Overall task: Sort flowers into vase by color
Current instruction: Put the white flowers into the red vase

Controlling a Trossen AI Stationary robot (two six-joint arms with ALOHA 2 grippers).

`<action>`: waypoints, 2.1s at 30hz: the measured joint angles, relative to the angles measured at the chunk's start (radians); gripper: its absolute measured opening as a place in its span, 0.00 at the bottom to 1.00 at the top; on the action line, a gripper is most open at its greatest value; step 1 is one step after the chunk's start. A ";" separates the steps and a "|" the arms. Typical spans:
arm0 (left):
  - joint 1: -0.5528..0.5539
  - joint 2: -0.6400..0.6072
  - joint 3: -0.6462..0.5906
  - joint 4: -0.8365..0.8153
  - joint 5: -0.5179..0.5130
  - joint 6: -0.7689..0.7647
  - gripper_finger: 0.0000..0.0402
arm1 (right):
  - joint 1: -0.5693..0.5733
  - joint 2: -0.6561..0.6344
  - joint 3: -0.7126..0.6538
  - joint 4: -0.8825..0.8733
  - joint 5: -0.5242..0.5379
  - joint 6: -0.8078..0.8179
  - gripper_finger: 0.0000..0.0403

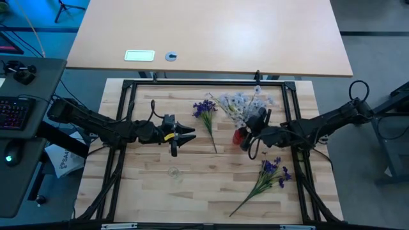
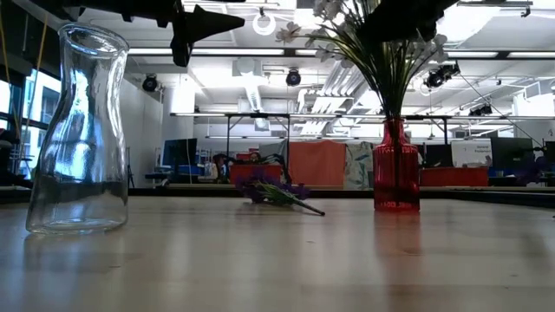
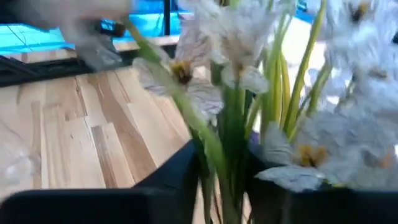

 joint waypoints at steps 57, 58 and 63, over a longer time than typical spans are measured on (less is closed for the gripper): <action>0.000 0.000 0.001 -0.048 0.000 -0.009 0.35 | -0.020 -0.219 -0.001 0.025 -0.210 0.080 0.71; 0.000 0.000 0.001 -0.049 0.000 -0.009 0.35 | -0.020 -0.212 -0.001 0.001 -0.236 0.084 0.71; 0.000 0.000 0.001 -0.051 0.000 -0.009 0.35 | -0.019 -0.189 -0.001 -0.088 -0.350 0.162 0.71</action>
